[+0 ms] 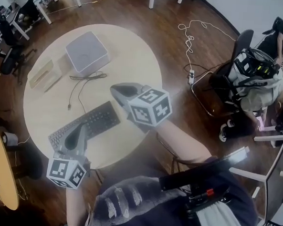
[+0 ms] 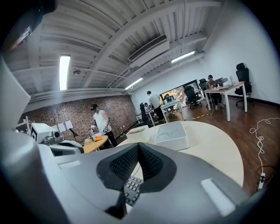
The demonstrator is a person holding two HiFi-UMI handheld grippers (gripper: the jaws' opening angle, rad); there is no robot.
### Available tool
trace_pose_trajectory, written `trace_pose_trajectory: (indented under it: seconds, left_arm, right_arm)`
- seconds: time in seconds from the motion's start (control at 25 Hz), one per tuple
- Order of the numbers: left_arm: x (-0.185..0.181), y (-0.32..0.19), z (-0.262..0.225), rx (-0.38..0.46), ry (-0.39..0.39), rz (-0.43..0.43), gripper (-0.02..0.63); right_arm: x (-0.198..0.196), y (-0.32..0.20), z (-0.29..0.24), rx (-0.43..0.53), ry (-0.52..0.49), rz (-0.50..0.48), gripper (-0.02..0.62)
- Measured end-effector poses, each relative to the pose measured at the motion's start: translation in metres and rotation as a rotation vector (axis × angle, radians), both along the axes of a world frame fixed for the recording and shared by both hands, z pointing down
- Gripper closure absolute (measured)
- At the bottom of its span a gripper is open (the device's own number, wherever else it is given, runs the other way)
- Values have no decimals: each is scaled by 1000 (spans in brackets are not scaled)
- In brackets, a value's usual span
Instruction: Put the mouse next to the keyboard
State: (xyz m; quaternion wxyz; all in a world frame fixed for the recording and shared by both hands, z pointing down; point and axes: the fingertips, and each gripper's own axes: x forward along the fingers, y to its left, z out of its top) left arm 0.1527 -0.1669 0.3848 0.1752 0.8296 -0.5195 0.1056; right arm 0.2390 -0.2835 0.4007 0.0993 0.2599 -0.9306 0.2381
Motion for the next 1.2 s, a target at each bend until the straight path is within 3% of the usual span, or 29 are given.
trace_pose_trajectory:
  seconds: [0.44,0.6,0.92,1.2]
  left_arm:
    - [-52,68,-40,128,71,41,607]
    - [-64,93,-43,147,124,69,607]
    - [-47,124,-34,142,215,170,607]
    - [-42,133,-41,154,226,184,607]
  right_arm:
    - [-60,94,-71,95,-57,4,594]
    - [-72,134,-80,83,-66,23,594]
    - [-52,178,-83,40,-35,118,594]
    - [-42,185,-94,39,-62,134,594]
